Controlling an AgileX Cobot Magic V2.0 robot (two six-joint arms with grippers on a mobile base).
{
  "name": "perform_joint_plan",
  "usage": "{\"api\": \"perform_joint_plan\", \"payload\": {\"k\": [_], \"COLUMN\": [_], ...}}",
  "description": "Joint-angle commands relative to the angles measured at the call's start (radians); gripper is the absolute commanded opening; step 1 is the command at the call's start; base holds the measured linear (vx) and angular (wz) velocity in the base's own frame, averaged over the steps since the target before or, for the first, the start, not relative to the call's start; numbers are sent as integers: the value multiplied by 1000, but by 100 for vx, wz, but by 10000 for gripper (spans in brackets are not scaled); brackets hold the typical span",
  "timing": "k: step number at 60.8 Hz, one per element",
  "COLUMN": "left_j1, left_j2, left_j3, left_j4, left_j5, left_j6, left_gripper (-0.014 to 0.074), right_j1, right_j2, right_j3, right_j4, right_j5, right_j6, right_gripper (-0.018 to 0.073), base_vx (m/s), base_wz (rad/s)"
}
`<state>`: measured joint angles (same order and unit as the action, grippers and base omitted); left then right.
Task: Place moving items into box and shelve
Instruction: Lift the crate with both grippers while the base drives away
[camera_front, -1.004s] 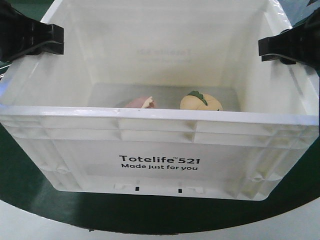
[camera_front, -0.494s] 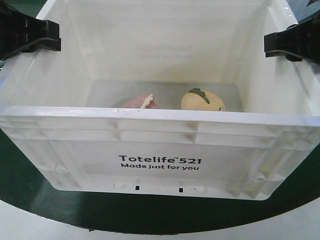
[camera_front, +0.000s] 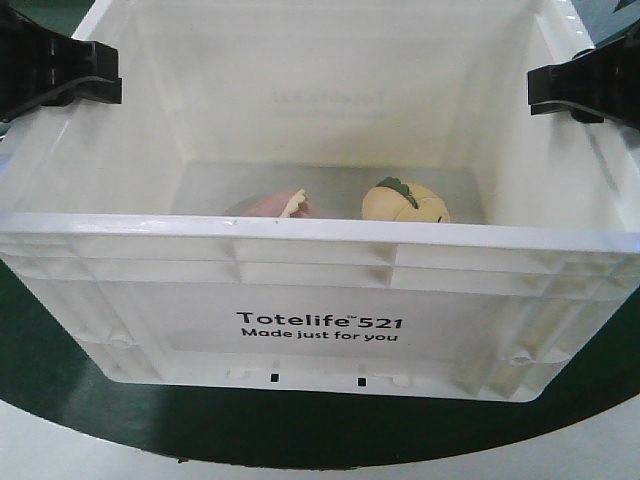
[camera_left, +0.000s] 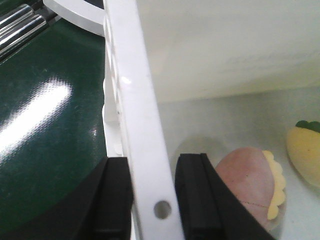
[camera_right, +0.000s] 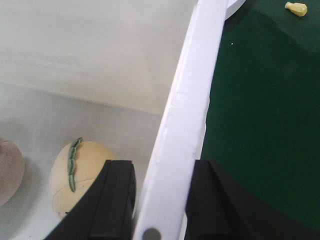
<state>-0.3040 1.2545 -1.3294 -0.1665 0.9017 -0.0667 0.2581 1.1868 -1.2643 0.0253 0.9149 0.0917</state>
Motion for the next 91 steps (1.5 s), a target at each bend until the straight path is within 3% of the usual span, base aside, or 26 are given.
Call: {"api": "perform_joint_plan", "payload": {"k": [1,91], "left_j1": [-6,-6], "left_j2": [-49,-46], "left_j3": [-50,-50], "left_j4": [-23,-23], "left_j5": [-121,-121], "left_j6": [17,17], "left_gripper": [-6,-6], "right_j1": [-6,-6], "right_j2": [-31,-31], "right_j3": [-44,-44], "right_j4": [-41,-41], "right_j5": [-113,-113], "right_j6": [5,5], "right_gripper": [-5,-5], "base_vx": [0,-4], "base_wz": [0,3]}}
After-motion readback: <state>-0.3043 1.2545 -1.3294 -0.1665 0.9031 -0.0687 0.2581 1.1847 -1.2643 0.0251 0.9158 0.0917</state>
